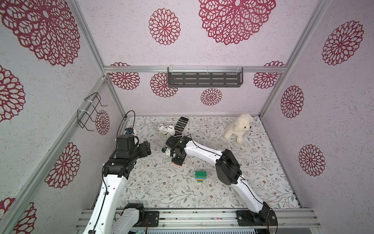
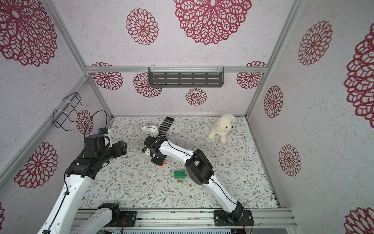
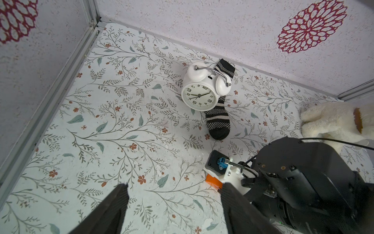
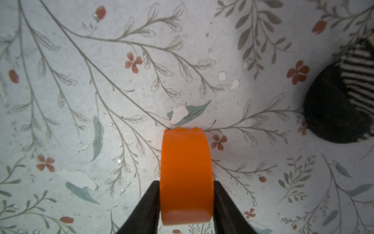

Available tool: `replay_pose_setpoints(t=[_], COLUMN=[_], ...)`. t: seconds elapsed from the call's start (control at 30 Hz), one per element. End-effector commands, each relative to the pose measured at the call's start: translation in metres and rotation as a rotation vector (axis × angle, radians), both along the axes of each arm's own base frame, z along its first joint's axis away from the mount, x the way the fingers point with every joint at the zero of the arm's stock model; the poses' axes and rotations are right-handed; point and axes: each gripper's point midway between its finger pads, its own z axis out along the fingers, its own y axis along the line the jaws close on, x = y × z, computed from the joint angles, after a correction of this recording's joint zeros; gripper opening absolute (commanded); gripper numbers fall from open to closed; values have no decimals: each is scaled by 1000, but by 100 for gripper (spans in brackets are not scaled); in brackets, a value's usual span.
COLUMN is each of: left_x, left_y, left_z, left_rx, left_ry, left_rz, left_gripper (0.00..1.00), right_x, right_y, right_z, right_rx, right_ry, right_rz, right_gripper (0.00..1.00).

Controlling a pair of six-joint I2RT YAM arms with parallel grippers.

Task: Assemble an ice cream with lego
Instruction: Pick up the lego brick from the center of the board.

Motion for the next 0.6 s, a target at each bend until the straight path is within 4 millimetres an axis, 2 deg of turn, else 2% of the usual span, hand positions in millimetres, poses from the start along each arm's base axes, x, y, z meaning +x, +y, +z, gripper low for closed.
replay_pose_setpoints(t=[0.0, 0.37, 0.57], left_x=[2, 2, 2], left_y=[2, 2, 1], left_z=[1, 0, 0], left_rx=[-8, -11, -16], left_ry=[-16, -14, -17], left_rz=[8, 7, 3], left_gripper=[77, 77, 77], right_x=[5, 6, 9], right_y=[-3, 0, 6], right_z=[5, 8, 34], right_rx=[-4, 14, 68], right_ry=[-9, -11, -50], right_rz=[-2, 0, 17], right_gripper=[42, 28, 24])
